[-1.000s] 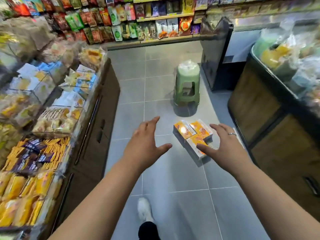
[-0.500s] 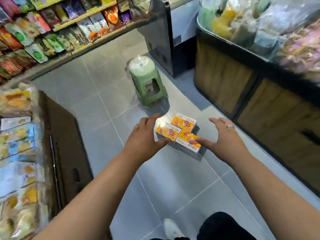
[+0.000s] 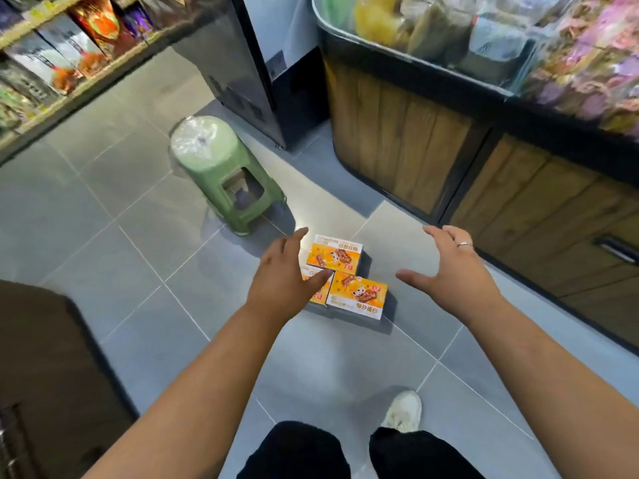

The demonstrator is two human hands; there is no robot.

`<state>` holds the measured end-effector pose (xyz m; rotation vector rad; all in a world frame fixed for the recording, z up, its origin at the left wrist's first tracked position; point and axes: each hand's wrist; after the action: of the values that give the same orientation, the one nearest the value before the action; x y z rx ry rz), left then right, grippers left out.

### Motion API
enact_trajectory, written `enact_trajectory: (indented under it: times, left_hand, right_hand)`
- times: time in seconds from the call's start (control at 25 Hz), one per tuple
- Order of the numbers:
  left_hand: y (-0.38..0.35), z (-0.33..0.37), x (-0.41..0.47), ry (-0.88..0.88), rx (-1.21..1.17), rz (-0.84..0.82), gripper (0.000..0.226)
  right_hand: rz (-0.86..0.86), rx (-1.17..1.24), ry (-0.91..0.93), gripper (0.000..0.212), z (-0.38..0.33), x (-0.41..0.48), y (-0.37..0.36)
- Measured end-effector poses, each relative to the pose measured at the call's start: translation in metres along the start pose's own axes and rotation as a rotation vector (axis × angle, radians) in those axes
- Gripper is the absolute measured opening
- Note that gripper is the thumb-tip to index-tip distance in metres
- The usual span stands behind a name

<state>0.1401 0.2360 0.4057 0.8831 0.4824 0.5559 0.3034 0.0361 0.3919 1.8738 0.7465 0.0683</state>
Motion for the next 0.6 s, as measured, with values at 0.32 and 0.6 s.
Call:
enact_trajectory:
  times: [0.32, 0.6]
  left_hand:
    - [-0.129, -0.105, 0.115, -0.075, 0.041, -0.165, 0.082]
    - [-0.338, -0.237, 0.185, -0.015, 0.153, -0.189, 0.089]
  right_hand:
    - [0.054, 0.095, -0.223, 0.092, 0.029, 0.094, -0.161]
    - [-0.004, 0.127, -0.343, 0.110, 0.110, 0.183, -0.380]
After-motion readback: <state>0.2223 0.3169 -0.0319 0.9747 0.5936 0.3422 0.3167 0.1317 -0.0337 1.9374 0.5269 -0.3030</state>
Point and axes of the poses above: each hand's wrist, its own x-axis towards the middle knuckle, its own y-axis out of the back of the hand, z = x × y, and after that the axes turned 6 degrees about -x, right-handed
